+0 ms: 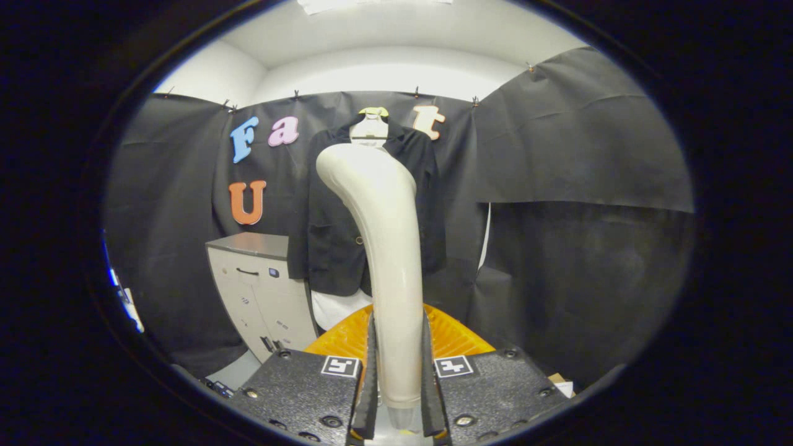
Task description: Iron the clothes twice with a garment steamer, once on the left side and once on the right side.
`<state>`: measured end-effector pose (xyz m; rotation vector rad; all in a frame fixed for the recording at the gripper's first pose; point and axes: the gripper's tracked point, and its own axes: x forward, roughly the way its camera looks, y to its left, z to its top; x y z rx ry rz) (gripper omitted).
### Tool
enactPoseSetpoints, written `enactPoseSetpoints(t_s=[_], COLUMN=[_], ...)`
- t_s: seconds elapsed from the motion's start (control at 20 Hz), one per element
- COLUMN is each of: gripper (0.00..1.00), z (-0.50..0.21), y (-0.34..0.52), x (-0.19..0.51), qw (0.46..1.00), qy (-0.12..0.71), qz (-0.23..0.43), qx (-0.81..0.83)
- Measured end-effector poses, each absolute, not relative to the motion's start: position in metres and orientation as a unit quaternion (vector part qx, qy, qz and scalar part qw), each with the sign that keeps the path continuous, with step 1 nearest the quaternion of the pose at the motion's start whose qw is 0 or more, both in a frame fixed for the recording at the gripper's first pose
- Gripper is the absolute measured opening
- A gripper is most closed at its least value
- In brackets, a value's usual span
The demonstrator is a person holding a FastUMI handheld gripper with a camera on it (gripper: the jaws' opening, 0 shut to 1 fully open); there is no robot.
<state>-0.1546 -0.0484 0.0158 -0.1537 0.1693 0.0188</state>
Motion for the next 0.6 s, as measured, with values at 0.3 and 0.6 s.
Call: enactPoseSetpoints(t_s=[0.3,0.6], gripper=[0.31,0.31], z=[-0.002,0.000], y=[-0.068,-0.077], x=[-0.201,-0.213], qw=[0.994,0.995], qy=[0.094,0.089], qz=[0.017,0.020], qx=[-0.060,-0.045])
